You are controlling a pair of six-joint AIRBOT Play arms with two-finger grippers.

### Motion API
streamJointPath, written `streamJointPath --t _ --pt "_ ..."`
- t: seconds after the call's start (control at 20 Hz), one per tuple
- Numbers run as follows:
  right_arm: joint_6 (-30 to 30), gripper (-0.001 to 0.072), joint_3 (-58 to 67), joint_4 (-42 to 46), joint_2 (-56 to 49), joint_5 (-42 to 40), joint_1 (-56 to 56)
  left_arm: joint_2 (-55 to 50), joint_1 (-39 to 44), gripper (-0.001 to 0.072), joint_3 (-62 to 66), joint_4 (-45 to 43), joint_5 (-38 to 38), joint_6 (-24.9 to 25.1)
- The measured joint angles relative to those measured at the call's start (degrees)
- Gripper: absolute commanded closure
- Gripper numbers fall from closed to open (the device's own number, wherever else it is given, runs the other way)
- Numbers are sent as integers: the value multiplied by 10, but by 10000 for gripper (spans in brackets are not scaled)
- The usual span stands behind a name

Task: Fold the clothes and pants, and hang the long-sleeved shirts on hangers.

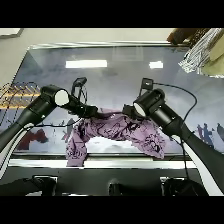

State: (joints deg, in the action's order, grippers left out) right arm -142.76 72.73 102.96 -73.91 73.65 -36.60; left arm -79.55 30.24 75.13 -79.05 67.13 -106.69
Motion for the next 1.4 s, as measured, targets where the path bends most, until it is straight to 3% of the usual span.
streamJointPath --t 0.05,0.25,0.5,0.6,0.9,1.15,1.4 --pt "-6 676 0 6 -3 -7 0 -1 1 638 -2 0 -4 0" --pt "-16 676 17 26 -9 -13 0 2 -1 84 3 2 -7 1" --pt "9 676 50 42 -10 4 0 66 -75 33 12 -8 18 28" --pt "25 675 56 42 -10 16 0 114 -158 34 -9 -19 28 54" --pt "66 675 62 31 -9 38 0 205 -481 44 -85 -30 71 194" --pt "81 675 62 27 -9 43 0 203 -651 39 -106 -27 48 220" --pt "95 675 62 25 -9 44 0 114 -773 39 -76 27 35 369"
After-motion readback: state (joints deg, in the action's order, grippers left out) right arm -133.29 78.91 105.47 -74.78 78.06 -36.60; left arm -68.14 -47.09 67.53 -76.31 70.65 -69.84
